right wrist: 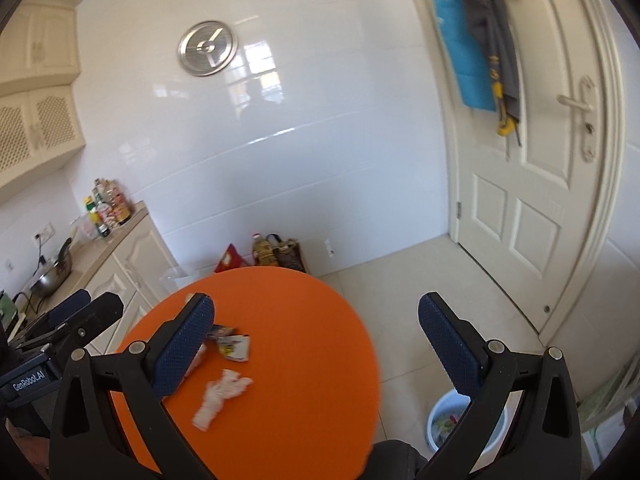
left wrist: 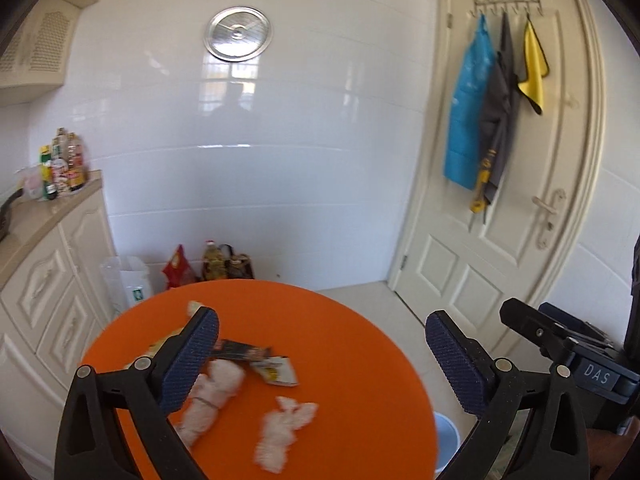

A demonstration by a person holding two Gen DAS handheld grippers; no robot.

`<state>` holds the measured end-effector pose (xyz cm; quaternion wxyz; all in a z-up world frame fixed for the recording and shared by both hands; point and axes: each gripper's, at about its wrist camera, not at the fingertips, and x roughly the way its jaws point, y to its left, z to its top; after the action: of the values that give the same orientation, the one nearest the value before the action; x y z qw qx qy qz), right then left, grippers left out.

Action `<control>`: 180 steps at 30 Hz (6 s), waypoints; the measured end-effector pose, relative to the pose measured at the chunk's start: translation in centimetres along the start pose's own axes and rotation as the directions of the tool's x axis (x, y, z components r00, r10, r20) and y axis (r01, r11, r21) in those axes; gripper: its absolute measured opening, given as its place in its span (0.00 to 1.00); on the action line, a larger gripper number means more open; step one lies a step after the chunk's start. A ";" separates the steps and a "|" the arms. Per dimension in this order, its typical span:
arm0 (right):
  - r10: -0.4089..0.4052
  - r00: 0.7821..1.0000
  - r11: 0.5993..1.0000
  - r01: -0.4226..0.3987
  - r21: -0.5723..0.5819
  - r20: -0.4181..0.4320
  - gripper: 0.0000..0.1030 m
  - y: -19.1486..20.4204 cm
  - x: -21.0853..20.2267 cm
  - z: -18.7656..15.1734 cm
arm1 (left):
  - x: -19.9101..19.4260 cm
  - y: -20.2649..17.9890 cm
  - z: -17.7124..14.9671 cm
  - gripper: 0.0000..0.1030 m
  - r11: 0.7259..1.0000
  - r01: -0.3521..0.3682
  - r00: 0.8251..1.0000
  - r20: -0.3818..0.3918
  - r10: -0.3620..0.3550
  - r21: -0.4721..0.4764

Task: Collect trash
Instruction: 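Move both tools back to the orange table, then grasp the tied plastic bag with the left gripper while the right grasps clear plastic, then carry the tied bag and clear plastic with both grippers to the blue bucket, then open both grippers over the blue bucket, dropping bag and plastic, then move both tools back to the orange table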

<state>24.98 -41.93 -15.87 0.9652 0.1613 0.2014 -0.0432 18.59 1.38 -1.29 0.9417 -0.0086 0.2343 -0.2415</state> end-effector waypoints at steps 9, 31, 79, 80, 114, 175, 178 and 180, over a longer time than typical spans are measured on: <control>0.057 0.998 0.989 -0.057 -0.137 -0.005 1.00 8.6 1.0 -1.7 | -6.0 4.4 -5.9 0.99 0.987 -0.158 0.986 0.053 0.159 -0.028; -0.038 0.958 0.993 0.003 -0.121 -0.285 1.00 11.7 11.7 -11.1 | 9.5 5.6 -10.3 0.99 0.984 -0.161 0.953 -0.248 0.175 0.075; 0.057 0.966 0.996 -0.073 -0.053 -0.251 0.24 4.0 10.8 -11.8 | 20.4 1.7 -5.5 0.26 0.999 0.009 0.951 -0.308 -0.021 -0.040; 0.056 0.969 0.996 -0.069 -0.050 -0.239 0.24 3.4 10.3 -11.4 | 19.9 1.1 -5.2 0.26 0.999 0.012 0.954 -0.299 -0.021 -0.033; -0.302 0.916 0.874 0.377 0.305 -0.265 0.24 -31.3 3.7 -12.4 | 34.8 -26.2 -7.3 0.26 0.849 0.513 0.728 -0.589 -0.351 0.127; -0.259 0.944 0.911 0.309 0.273 -0.205 1.00 -21.1 3.3 -5.8 | 22.6 -16.8 0.7 0.92 0.958 0.252 0.930 -0.309 -0.201 0.138; -0.241 0.953 0.936 0.278 0.214 -0.182 1.00 -17.3 3.2 -4.8 | 18.5 -13.7 1.2 0.93 0.970 0.209 0.954 -0.246 -0.173 0.125; -0.224 0.961 0.952 0.251 0.177 -0.160 1.00 -14.8 2.9 -4.0 | 15.8 -12.2 1.3 0.94 0.977 0.182 0.965 -0.209 -0.156 0.112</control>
<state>23.92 -54.66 -24.88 0.9161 0.2326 0.2805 -0.1674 25.93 -16.74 -5.49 0.8879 0.0572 0.3096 -0.3355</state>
